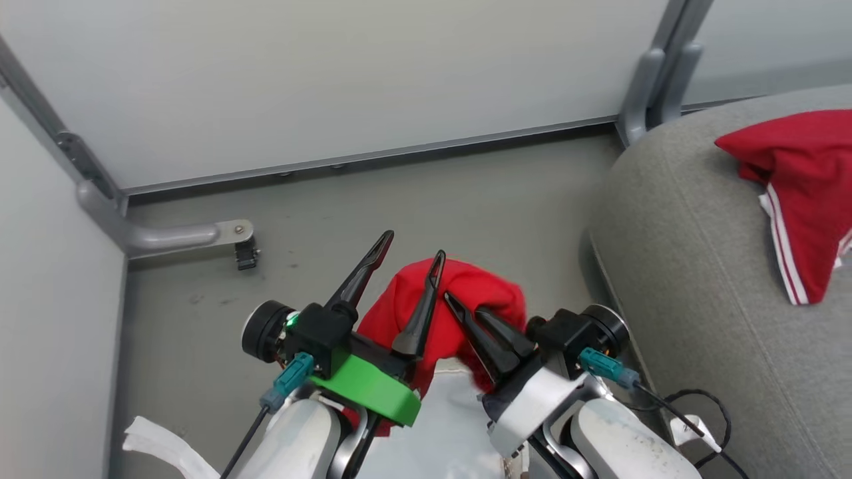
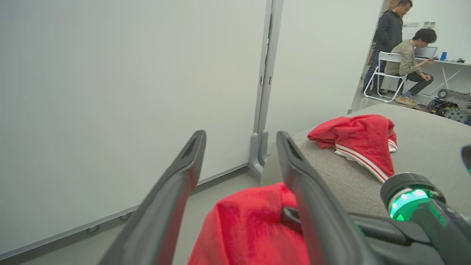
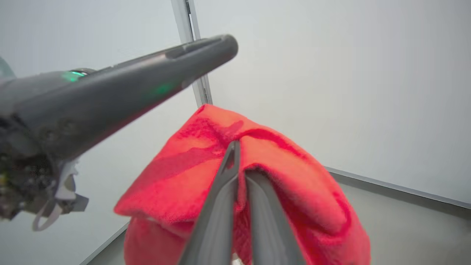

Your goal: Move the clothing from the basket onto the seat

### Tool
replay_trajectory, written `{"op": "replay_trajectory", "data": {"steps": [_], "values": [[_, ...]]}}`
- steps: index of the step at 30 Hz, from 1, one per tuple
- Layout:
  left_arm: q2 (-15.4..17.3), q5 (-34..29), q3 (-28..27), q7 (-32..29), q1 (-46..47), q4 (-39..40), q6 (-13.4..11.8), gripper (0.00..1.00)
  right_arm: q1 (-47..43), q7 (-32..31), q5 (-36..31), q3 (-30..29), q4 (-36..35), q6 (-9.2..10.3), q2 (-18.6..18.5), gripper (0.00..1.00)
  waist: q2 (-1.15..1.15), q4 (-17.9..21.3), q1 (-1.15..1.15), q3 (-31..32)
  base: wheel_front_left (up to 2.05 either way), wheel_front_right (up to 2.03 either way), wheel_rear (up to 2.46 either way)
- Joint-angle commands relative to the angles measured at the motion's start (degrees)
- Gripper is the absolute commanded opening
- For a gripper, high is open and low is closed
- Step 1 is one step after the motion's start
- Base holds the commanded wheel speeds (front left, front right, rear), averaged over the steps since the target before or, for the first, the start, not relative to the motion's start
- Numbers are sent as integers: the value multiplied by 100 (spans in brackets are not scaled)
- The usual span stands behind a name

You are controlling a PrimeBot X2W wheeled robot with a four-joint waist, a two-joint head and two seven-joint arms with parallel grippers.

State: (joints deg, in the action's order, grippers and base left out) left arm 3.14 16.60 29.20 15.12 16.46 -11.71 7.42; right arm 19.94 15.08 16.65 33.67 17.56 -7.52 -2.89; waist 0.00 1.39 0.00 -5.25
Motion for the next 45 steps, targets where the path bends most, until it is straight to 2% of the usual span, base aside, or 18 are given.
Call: {"op": "replay_trajectory", "data": {"steps": [1, 11, 19, 24, 28, 34, 38, 39, 45], "values": [[47, -60, -18, 4, -47, -30, 13, 100, -88, 12, -21, -38, -65, 6, -9, 0, 0, 710, 0, -60, 0, 0, 0], [132, -95, -76, 4, -7, -141, 13, 100, -351, 12, 21, -295, -349, 7, -8, 0, 0, 2083, 0, -214, 0, 0, 0], [232, -55, -68, 4, 33, -234, 13, 100, -545, 12, 88, -522, -519, 6, -6, 0, 0, 2837, 0, -345, 0, 0, 0], [287, -25, 127, 4, 207, -290, 13, 100, -539, 12, -83, -946, -683, 6, -8, 0, 0, 2924, 0, -499, 0, 0, 0], [368, -11, 221, 4, 294, -354, 9, 100, -207, 12, -329, -1220, -813, 7, -94, 0, 0, 2959, 0, -643, 0, 0, 0], [560, 37, 247, 4, 344, -430, 9, 100, 666, 12, -352, -1576, -997, 7, -575, 0, 0, 2983, 0, -915, 0, 0, 0], [690, 10, 254, 4, 325, -436, 9, 100, 1554, 12, -441, -1622, -951, 7, -1028, 0, 0, 2991, 0, -1086, 0, 0, 0], [728, -6, 245, 4, 325, -433, 9, 100, 1874, 12, -626, -1567, -936, 7, -1244, 0, 0, 2991, 0, -1147, 0, 0, 0], [904, -32, 393, 4, 505, -443, 9, 100, 3155, 12, -780, -2061, -362, 7, -1745, 0, 0, 2729, 0, -1557, 0, 0, 0]]}}
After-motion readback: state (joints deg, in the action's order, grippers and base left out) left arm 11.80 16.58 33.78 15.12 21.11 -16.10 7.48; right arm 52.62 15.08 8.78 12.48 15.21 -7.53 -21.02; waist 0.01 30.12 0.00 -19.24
